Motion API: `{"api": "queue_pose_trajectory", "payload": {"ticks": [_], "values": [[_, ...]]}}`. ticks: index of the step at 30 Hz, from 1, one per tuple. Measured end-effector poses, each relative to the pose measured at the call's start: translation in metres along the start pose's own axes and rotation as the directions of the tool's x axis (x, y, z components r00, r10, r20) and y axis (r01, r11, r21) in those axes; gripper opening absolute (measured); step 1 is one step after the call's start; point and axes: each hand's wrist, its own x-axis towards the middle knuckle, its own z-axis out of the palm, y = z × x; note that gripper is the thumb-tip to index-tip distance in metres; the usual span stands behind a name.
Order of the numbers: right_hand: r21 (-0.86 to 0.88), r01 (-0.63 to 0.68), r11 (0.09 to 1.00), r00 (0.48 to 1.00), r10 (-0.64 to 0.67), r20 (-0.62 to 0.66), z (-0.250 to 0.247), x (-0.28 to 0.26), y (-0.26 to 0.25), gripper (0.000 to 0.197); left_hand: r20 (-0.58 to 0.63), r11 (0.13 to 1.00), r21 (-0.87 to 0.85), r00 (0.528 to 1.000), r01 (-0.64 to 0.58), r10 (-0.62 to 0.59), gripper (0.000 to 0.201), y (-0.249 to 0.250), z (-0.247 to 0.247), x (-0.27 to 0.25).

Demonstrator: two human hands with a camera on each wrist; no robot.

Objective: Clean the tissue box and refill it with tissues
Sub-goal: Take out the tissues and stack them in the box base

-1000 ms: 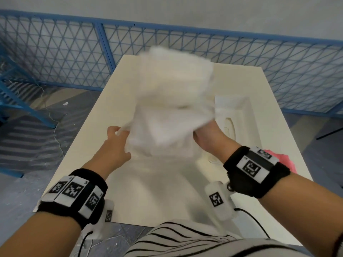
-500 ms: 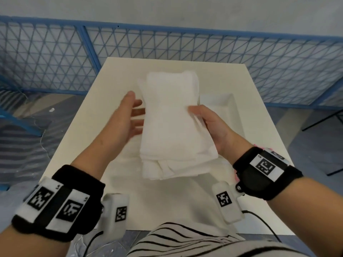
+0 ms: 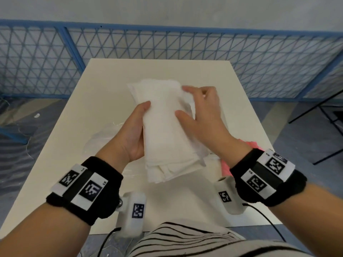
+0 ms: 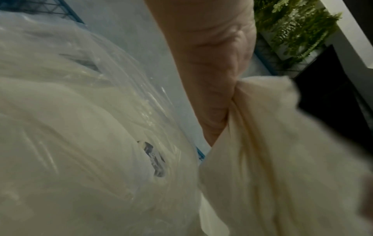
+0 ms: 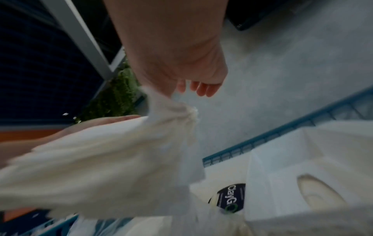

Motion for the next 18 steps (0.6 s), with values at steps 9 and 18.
{"api": "queue_pose_trajectory", "payload": {"ticks": [9, 18], "values": [[0.481, -0.411, 0.774, 0.861, 0.156, 0.485, 0.0, -0.005, -0.014, 0.081, 0.1, 0.891, 0.446, 0.994, -0.084, 0.044, 0.065, -0.011, 0.012, 0.004], [0.595, -0.47, 0.652, 0.853, 0.163, 0.495, -0.007, -0.003, -0.017, 0.036, 0.009, 0.913, 0.397, 0.995, -0.093, 0.098, 0.082, -0.019, 0.011, 0.014]]}}
